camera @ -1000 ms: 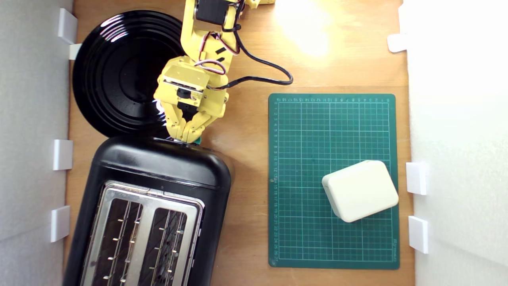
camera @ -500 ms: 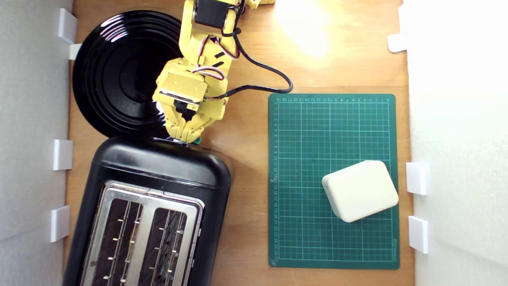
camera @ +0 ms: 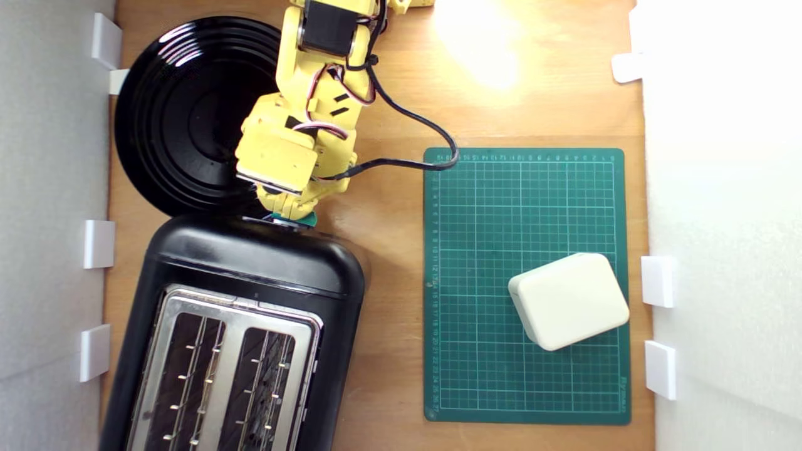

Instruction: Start toaster

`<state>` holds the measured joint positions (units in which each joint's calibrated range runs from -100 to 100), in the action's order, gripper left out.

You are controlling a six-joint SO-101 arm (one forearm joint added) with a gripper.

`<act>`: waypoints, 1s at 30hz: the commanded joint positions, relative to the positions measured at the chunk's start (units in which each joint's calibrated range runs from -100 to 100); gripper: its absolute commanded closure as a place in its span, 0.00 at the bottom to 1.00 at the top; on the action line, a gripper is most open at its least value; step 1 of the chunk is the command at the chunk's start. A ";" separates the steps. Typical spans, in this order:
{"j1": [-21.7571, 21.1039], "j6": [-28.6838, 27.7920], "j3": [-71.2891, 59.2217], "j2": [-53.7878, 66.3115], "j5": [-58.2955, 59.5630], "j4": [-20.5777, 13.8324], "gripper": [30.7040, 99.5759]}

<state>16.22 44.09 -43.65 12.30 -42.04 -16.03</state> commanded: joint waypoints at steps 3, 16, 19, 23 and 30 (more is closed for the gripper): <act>-0.27 0.45 -0.01 -5.55 -6.74 0.55 0.99; -0.35 0.39 6.44 -4.55 -6.74 0.65 0.99; -1.06 0.08 6.99 -4.47 -6.74 0.65 0.99; -1.14 0.03 7.08 -2.72 -6.74 0.65 0.99; -1.62 0.08 7.08 0.28 -6.74 0.65 0.99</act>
<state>15.23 44.09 -36.33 11.55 -46.04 -15.74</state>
